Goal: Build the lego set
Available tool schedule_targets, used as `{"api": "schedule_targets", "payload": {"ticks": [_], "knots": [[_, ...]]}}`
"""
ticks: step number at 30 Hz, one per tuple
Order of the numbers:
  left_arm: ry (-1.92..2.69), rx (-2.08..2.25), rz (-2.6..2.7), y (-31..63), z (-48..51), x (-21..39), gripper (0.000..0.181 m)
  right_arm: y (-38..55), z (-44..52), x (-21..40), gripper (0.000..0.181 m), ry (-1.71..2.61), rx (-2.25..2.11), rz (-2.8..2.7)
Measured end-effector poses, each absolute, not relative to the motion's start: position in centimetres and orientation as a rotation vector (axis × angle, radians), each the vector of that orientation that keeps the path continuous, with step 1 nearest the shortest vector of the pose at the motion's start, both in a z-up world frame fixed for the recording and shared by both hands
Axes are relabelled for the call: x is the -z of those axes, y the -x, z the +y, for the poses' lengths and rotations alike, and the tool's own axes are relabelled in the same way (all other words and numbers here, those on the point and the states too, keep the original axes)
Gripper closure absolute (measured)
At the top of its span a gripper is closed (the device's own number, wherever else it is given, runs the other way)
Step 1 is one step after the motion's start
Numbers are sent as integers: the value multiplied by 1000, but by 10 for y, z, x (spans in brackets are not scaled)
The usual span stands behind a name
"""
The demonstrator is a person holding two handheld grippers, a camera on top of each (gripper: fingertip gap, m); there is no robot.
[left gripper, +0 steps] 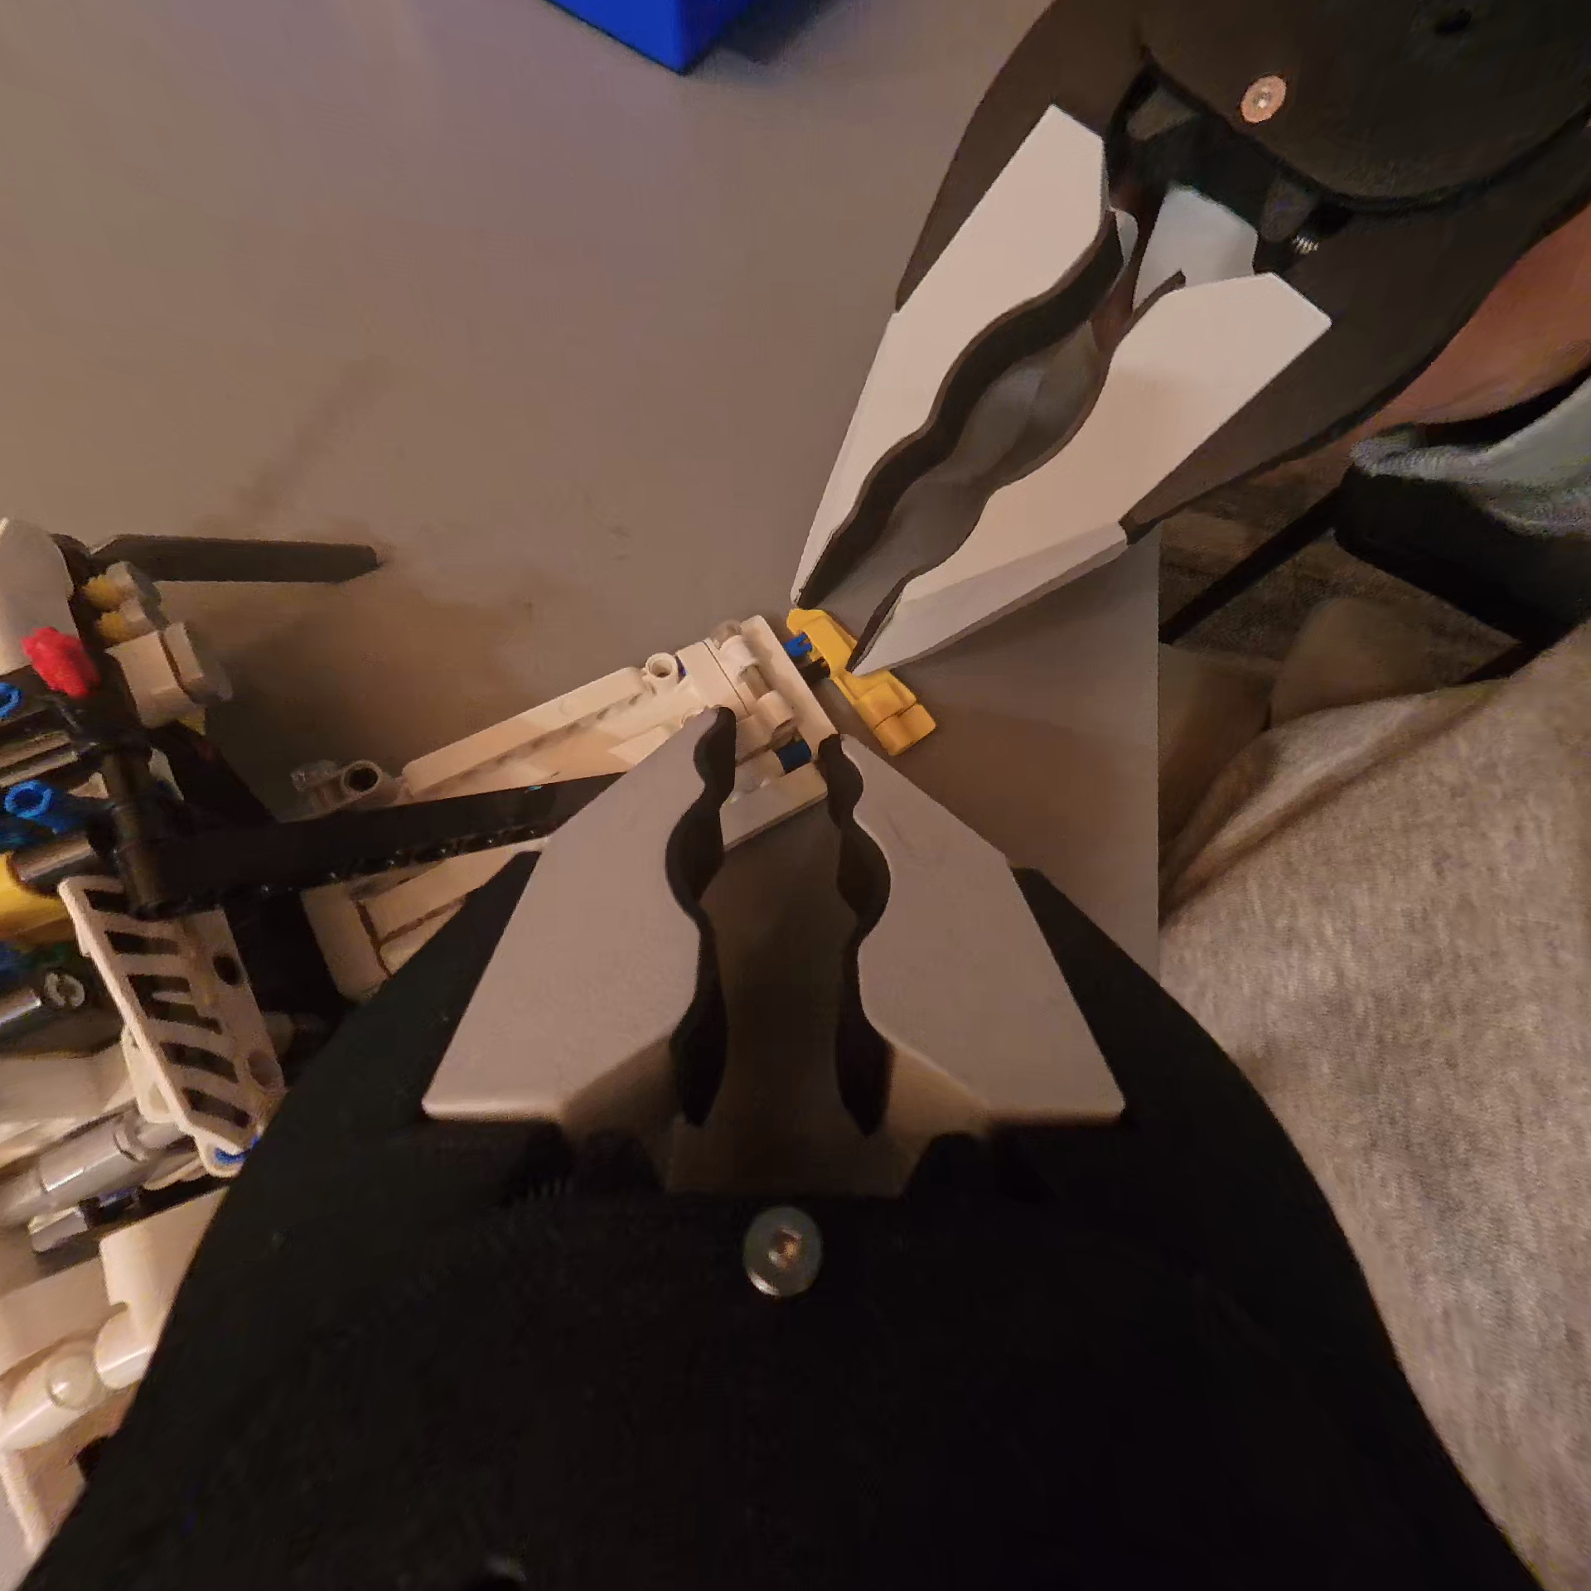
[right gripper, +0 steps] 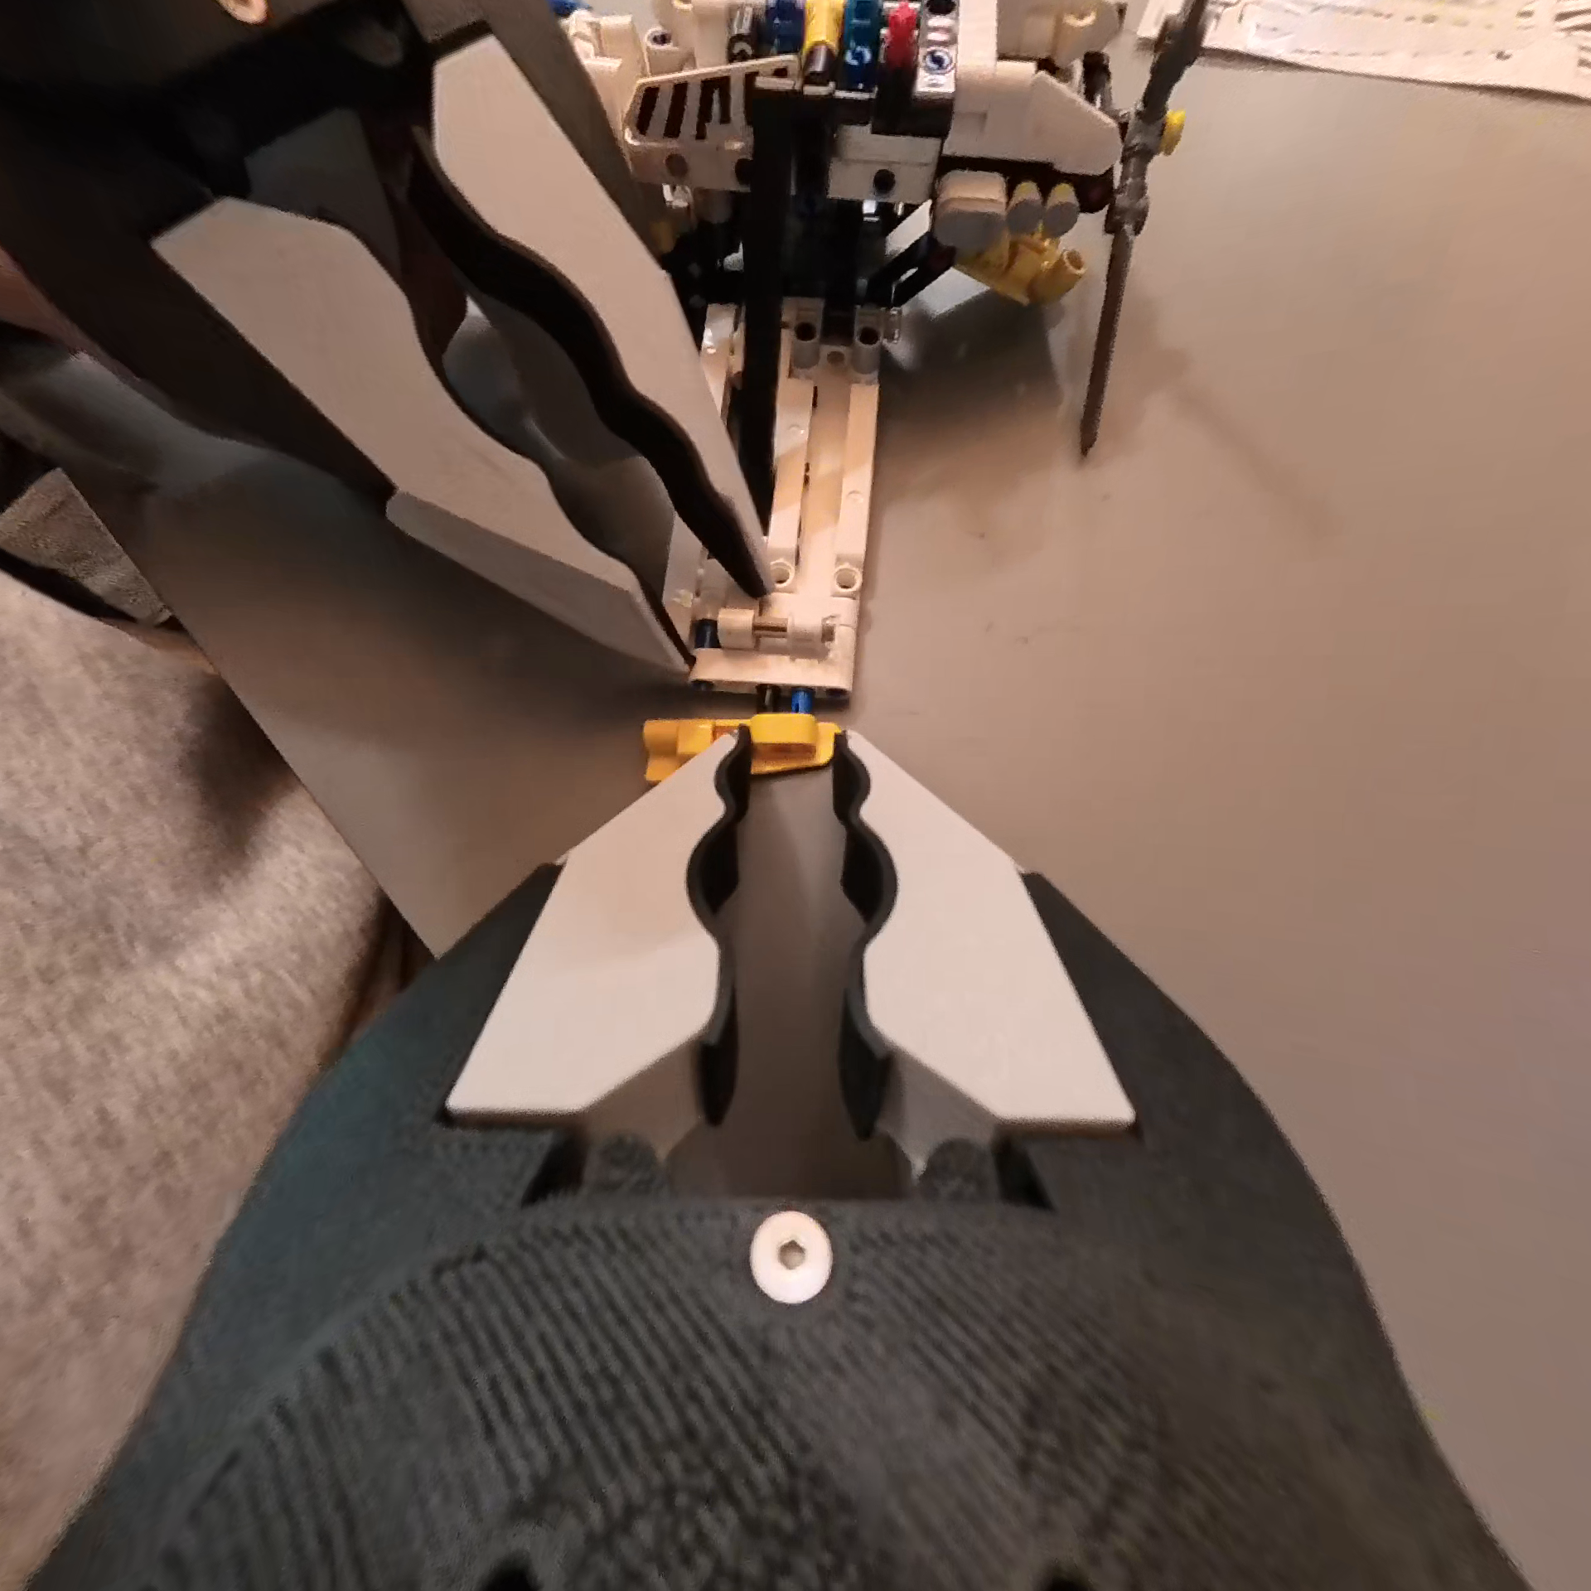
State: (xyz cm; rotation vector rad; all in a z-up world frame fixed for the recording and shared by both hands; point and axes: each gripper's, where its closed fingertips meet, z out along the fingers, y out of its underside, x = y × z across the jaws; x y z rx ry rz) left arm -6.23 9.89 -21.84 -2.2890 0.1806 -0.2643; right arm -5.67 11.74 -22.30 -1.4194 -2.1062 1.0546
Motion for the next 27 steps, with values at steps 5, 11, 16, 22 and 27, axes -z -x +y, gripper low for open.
{"api": "schedule_targets", "payload": {"ticks": [5,11,16,22,27], "knots": [[2284,323,135,60,99,218,169,57,117,223,164,1389,-1023,-2106],[2278,378,95,61,98,217,169,58,116,223,164,1380,-1032,-2134],[2279,375,87,62,98,217,169,59,116,223,164,1435,-1066,-2127],[2277,390,77,62,99,217,169,60,116,223,164,1444,-1044,-2092],[2276,393,77,62,99,217,170,58,118,220,160,1402,-1047,-2098]]}}
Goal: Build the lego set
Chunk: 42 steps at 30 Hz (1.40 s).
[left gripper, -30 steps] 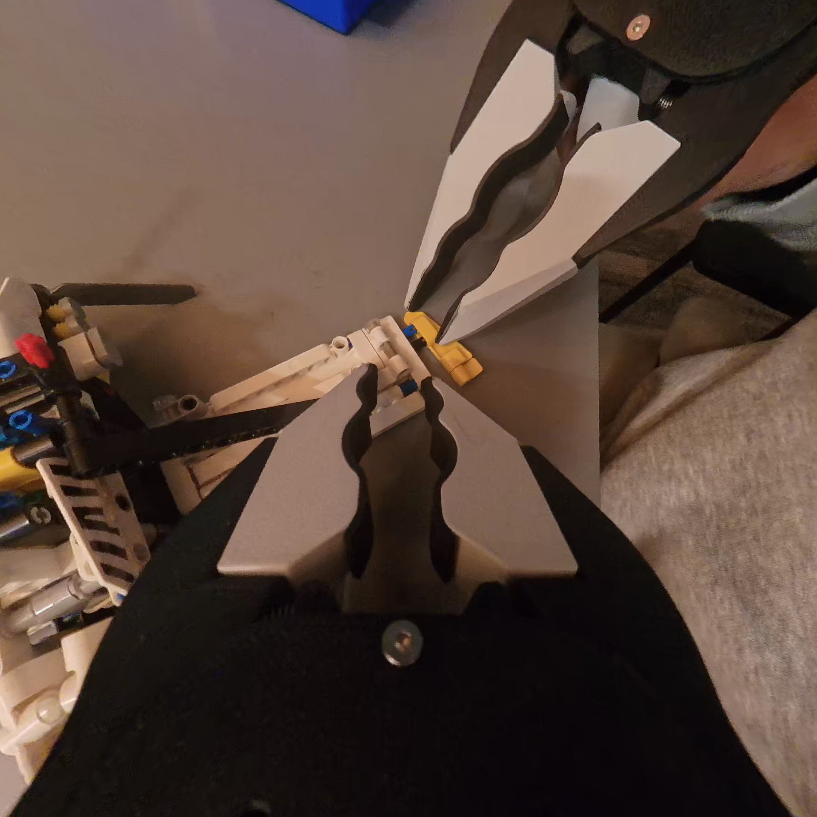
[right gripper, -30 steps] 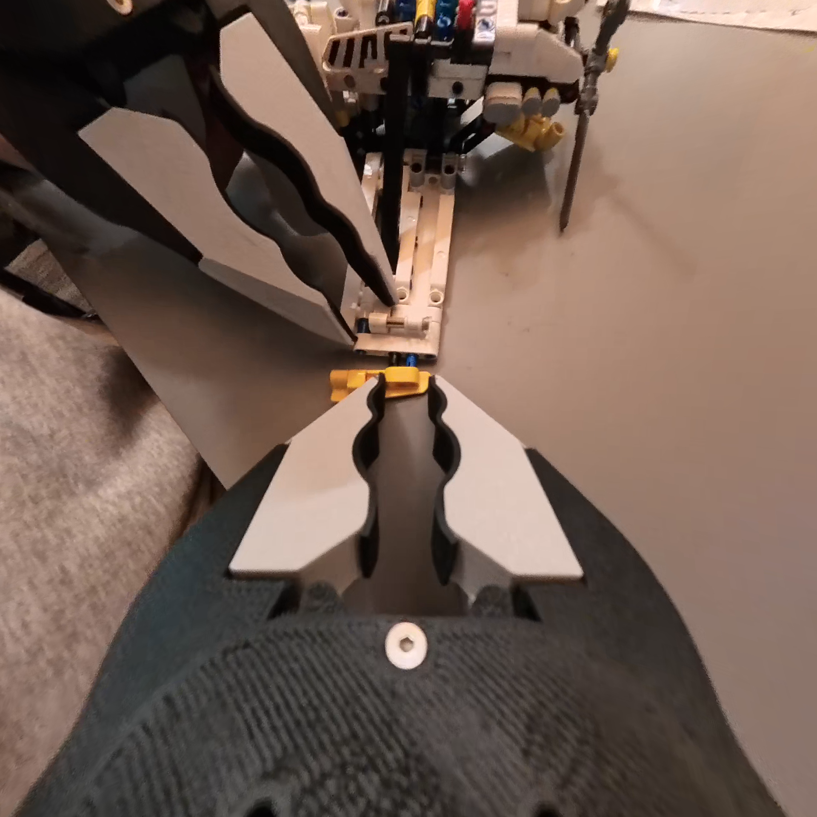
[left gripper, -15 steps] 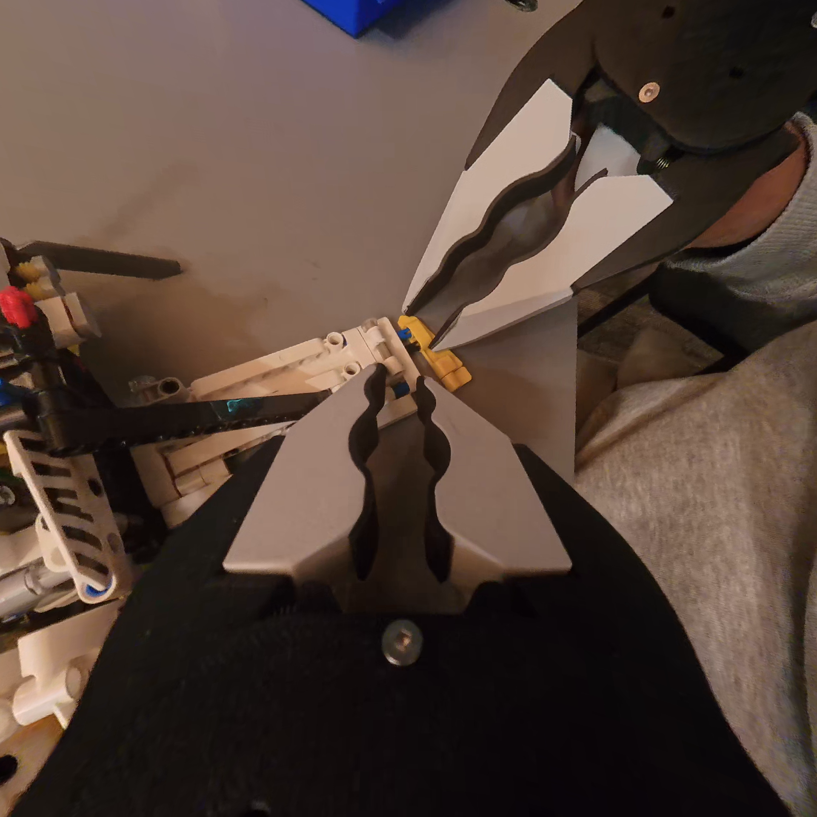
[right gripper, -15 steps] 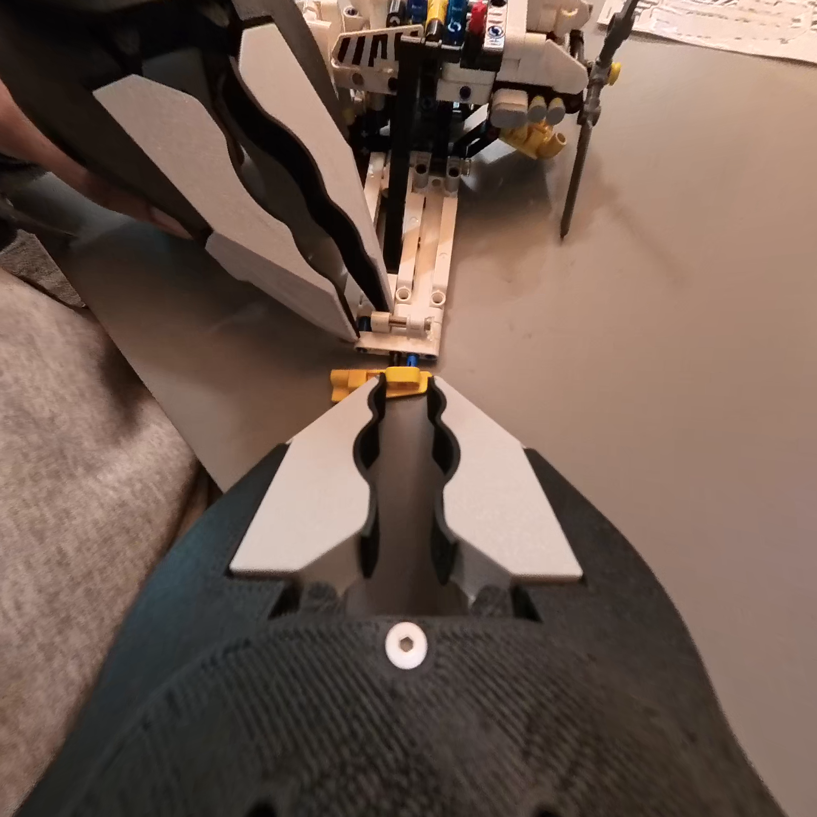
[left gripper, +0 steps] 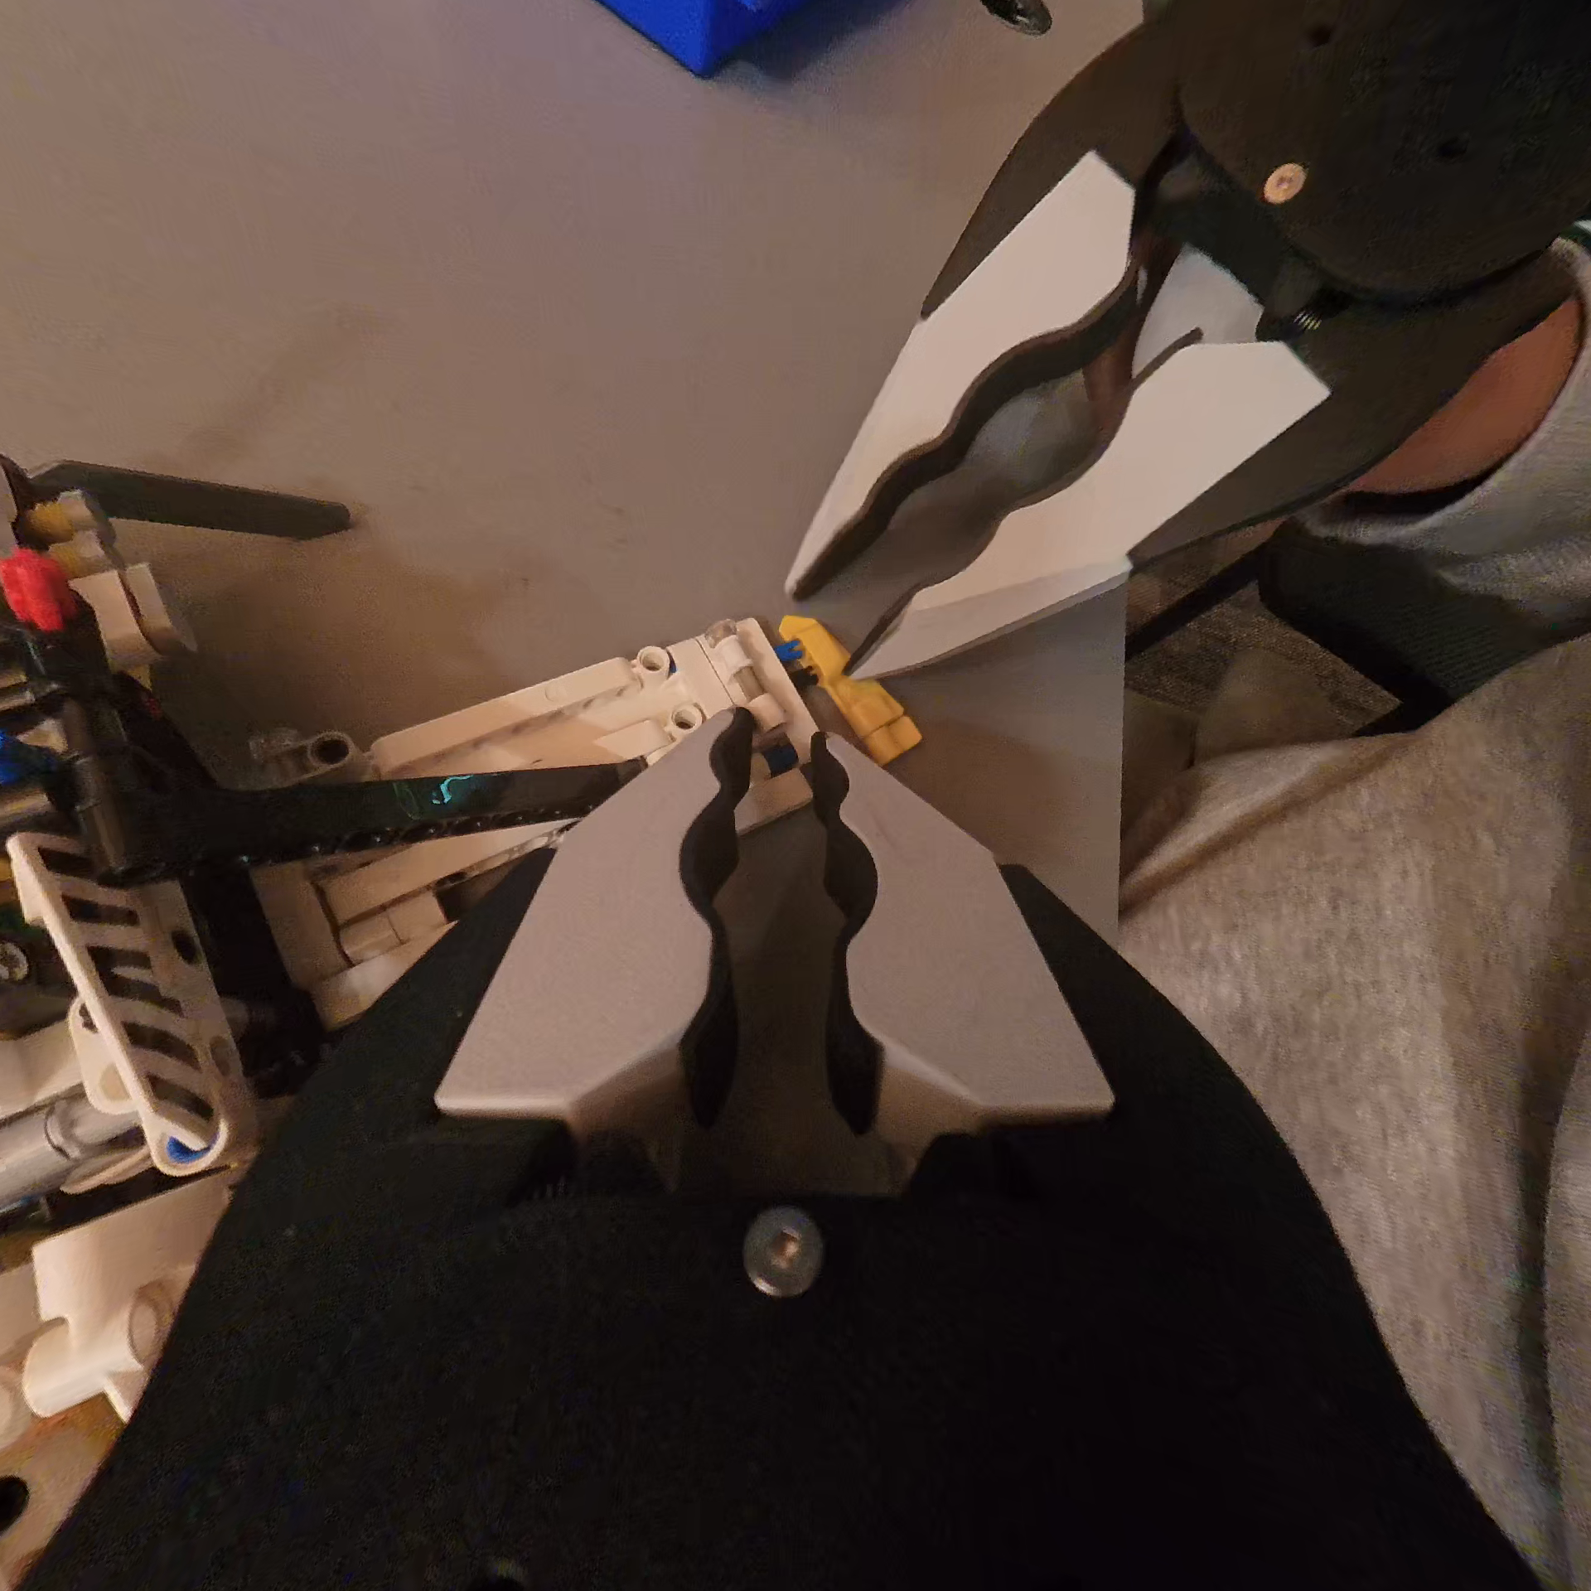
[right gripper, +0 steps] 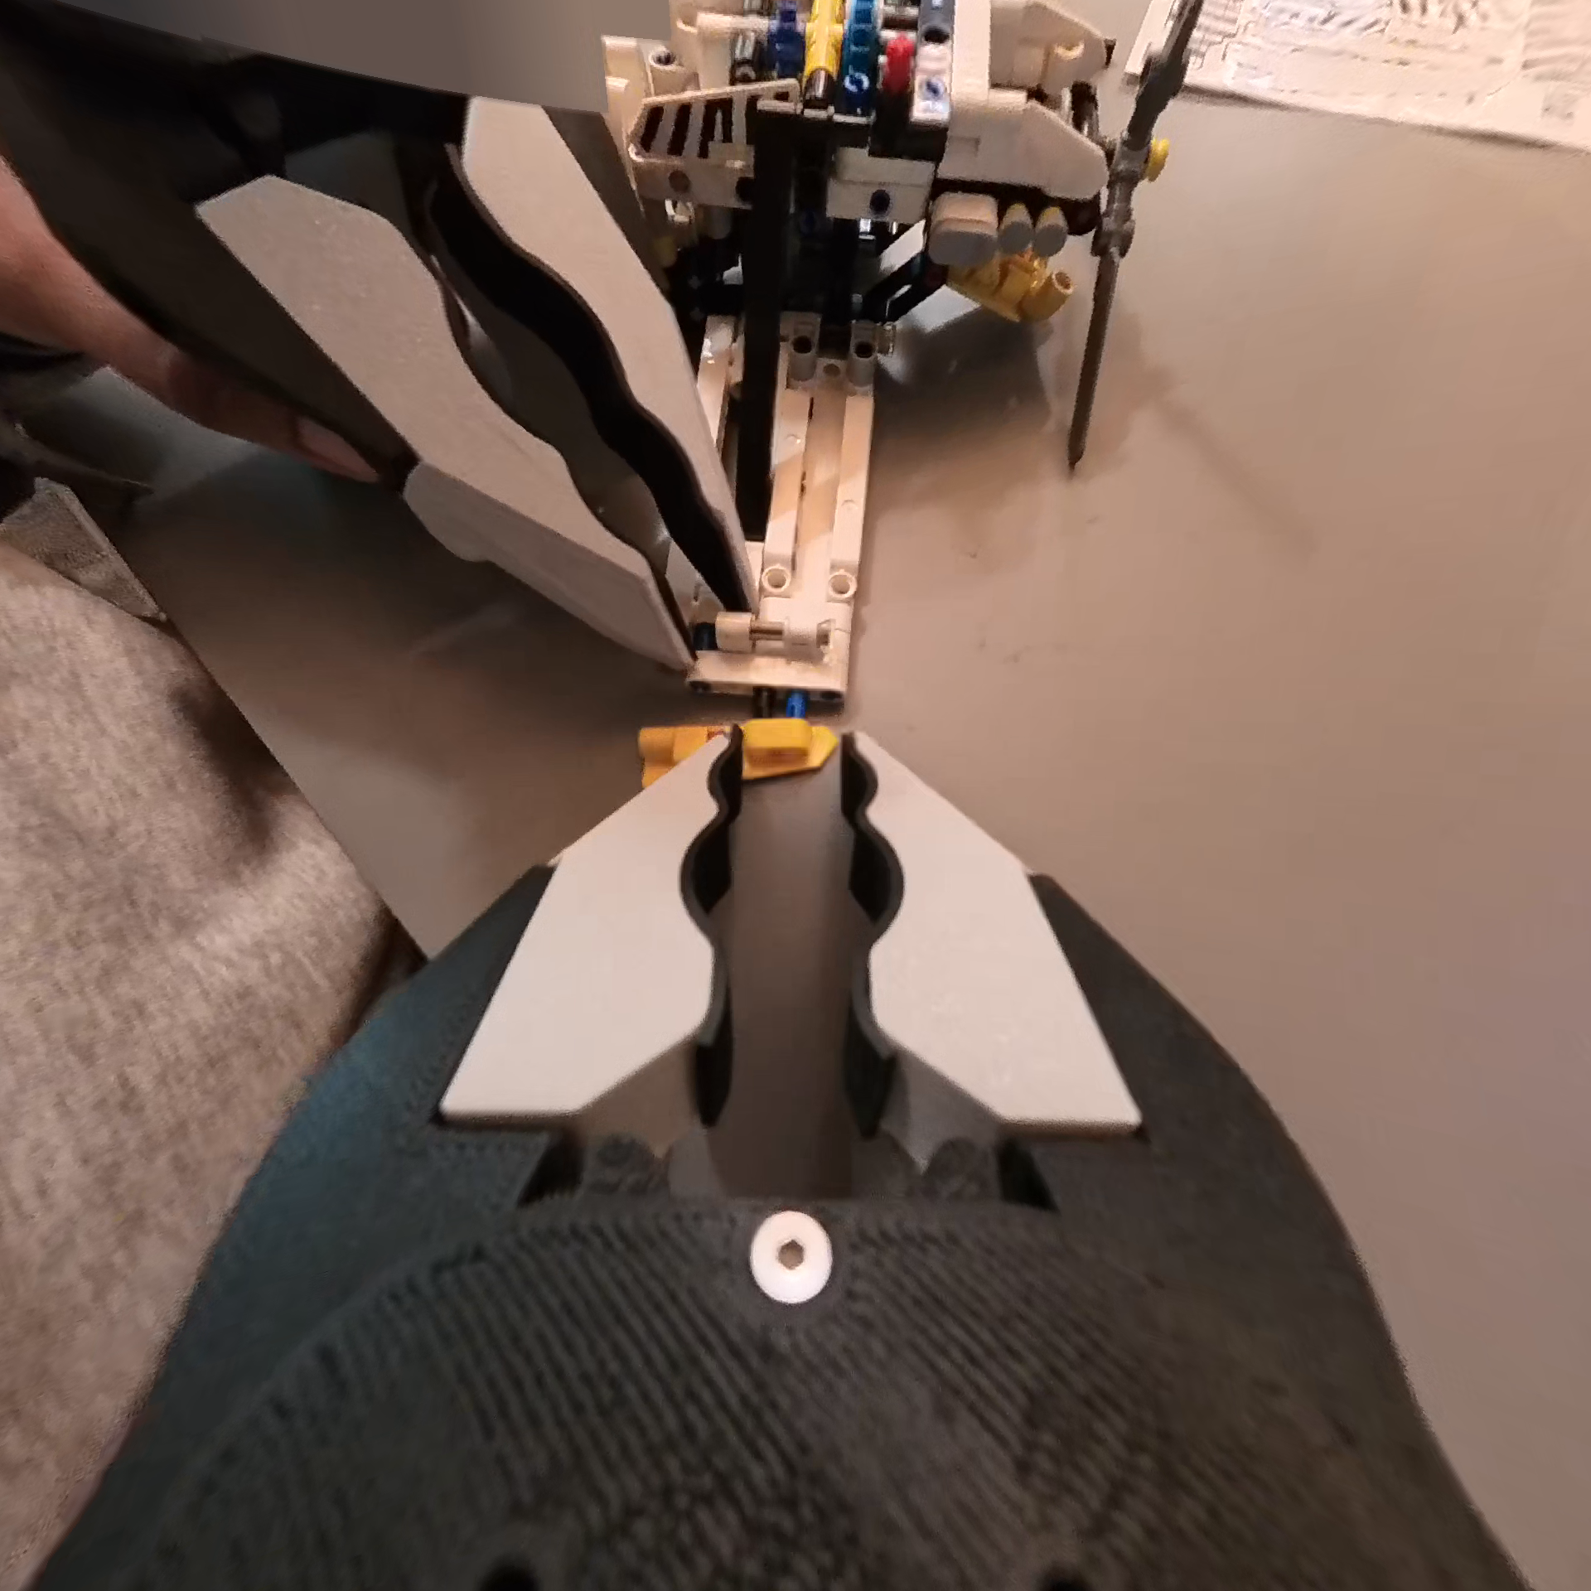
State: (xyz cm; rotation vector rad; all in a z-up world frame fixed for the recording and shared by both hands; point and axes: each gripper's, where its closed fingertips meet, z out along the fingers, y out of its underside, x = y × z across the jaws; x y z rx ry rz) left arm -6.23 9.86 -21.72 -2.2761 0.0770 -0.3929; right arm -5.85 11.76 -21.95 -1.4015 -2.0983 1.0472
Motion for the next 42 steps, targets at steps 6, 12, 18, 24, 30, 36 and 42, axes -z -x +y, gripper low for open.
{"api": "schedule_targets", "payload": {"ticks": [6,12,18,24,30,36,42], "knots": [[2278,382,83,63,99,217,170,54,130,203,151,1154,-1037,-2210],[2279,384,91,63,98,218,170,62,125,211,148,766,-1069,-2513],[2280,383,87,63,98,218,171,70,121,223,140,442,-1022,-2783],[2280,384,85,63,98,218,171,69,114,223,144,311,-1038,-2906],[2277,415,76,63,98,217,172,65,114,222,152,215,-1013,-2918],[2277,433,68,63,97,217,174,65,112,221,149,172,-1013,-2945],[2282,403,68,65,97,218,176,65,112,221,148,191,-1090,-2924]]}}
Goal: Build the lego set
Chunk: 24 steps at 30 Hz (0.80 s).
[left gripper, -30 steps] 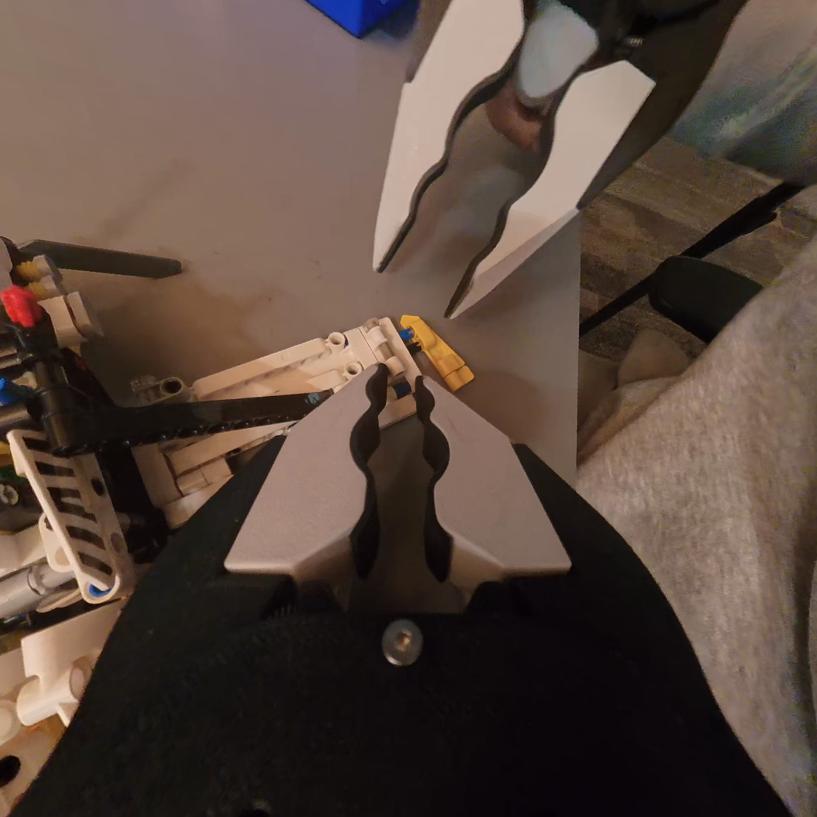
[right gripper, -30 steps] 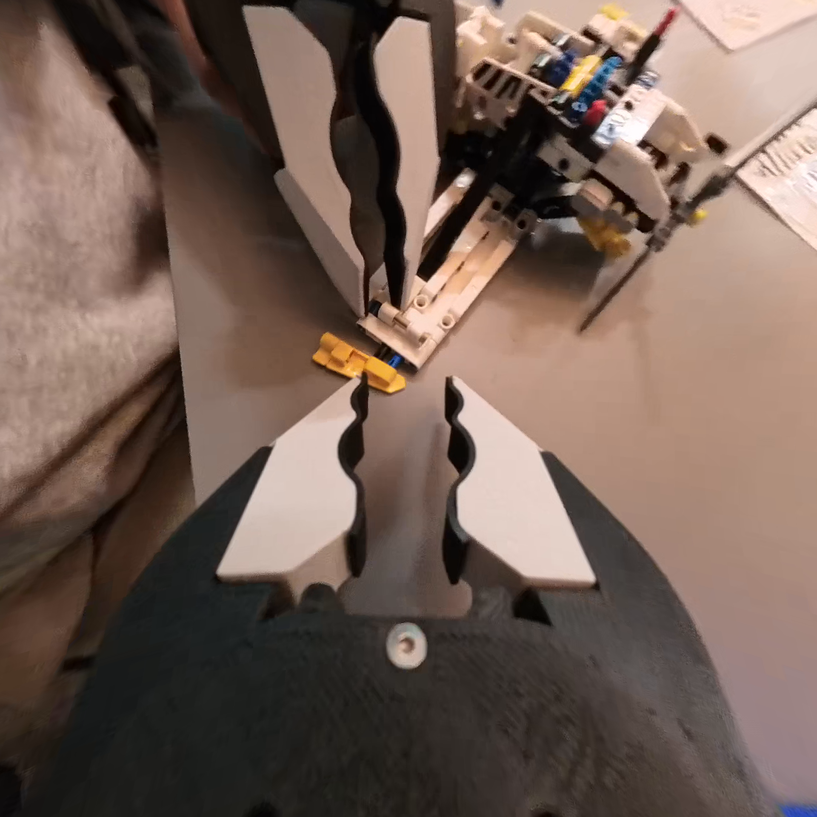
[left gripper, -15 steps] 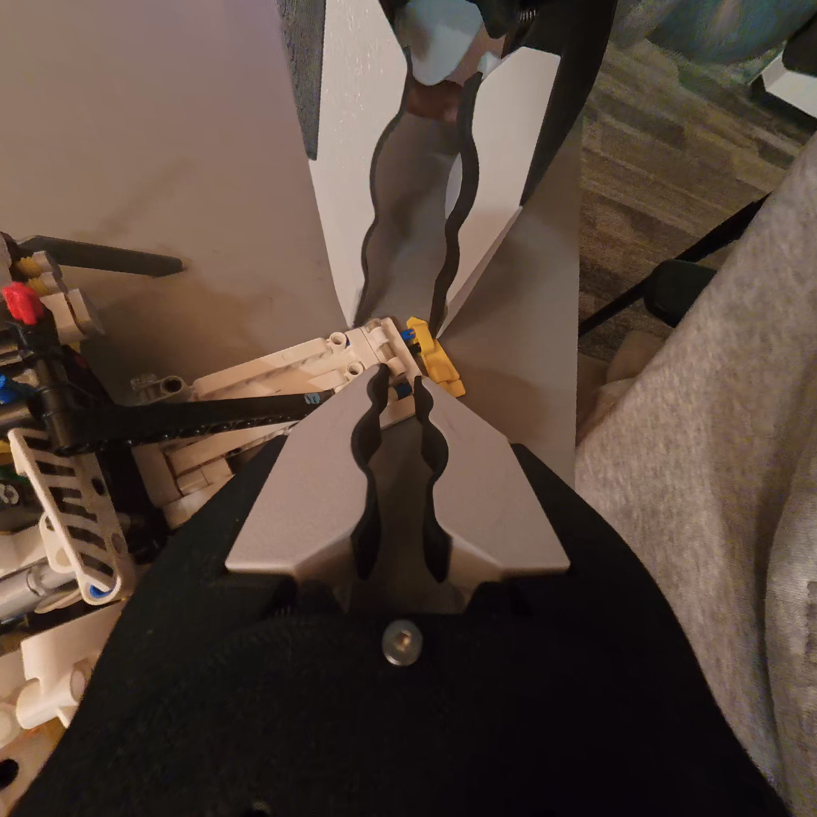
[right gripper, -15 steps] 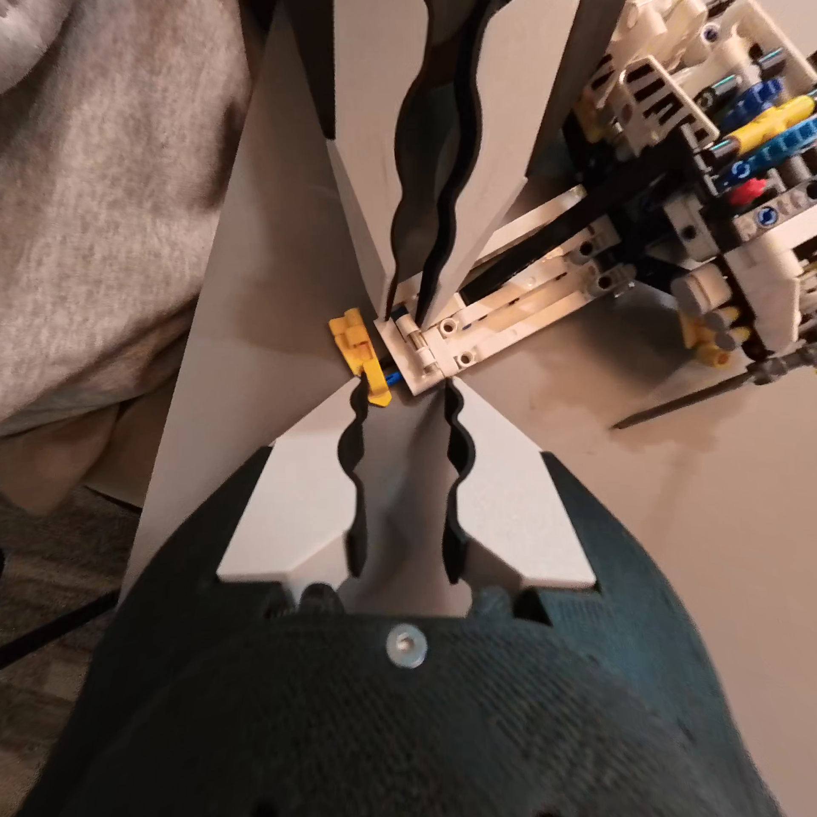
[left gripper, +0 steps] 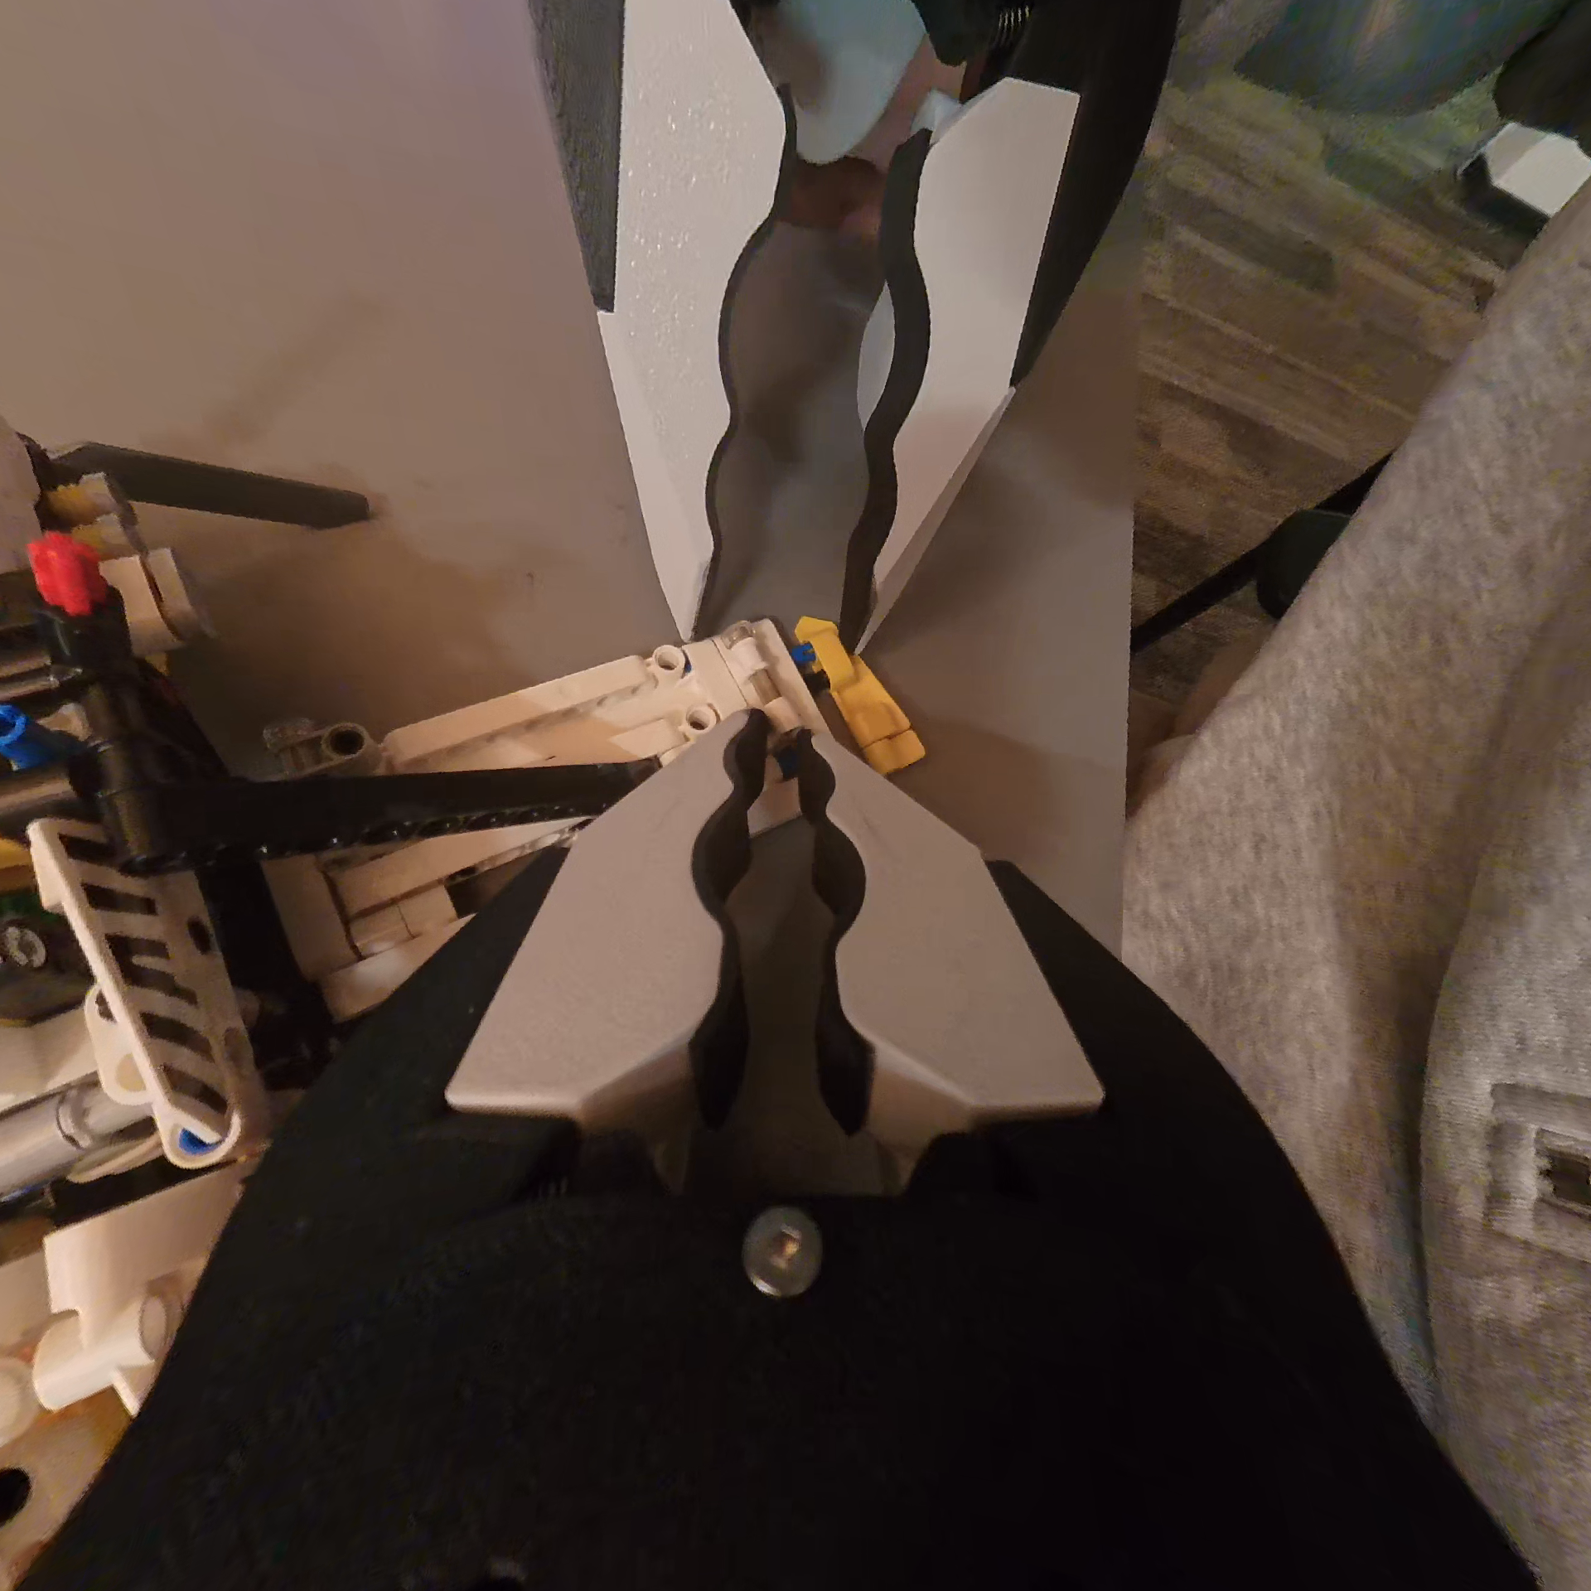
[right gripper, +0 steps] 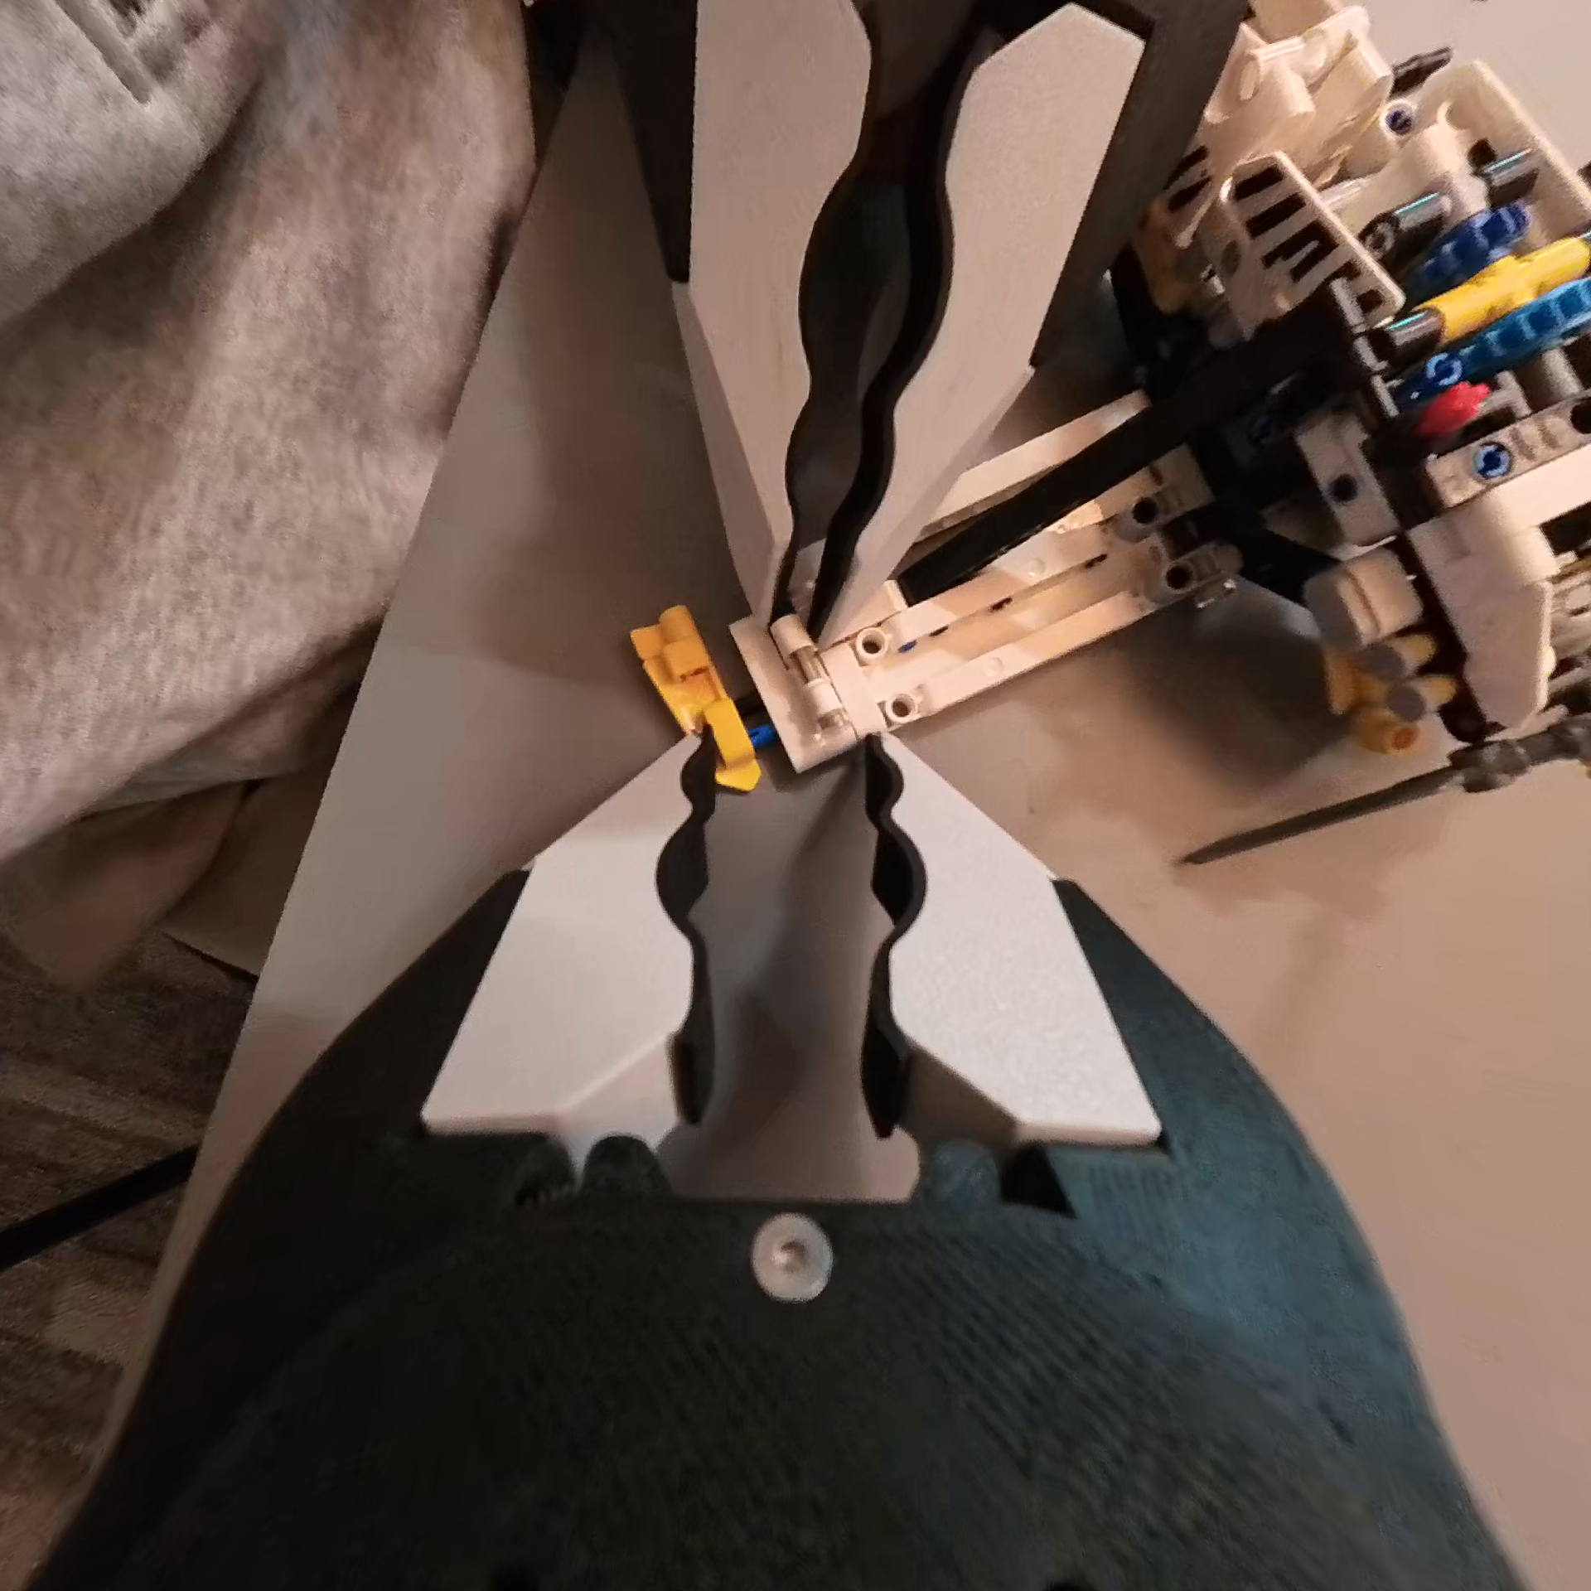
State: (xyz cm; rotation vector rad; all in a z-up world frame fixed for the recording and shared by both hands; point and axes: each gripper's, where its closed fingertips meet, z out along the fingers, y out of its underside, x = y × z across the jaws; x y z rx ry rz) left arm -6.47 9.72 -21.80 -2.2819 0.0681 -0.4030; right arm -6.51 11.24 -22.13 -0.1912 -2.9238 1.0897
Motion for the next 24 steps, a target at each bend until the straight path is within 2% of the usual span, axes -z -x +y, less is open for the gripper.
{"api": "schedule_targets", "payload": {"ticks": [14,22,24], "knots": [[2277,441,50,65,96,217,176,64,111,221,148,219,-1145,-2895],[2276,457,42,64,94,217,176,70,107,217,131,83,-1075,-2780],[2275,460,39,64,93,217,176,70,105,216,131,24,-1054,-2767]]}}
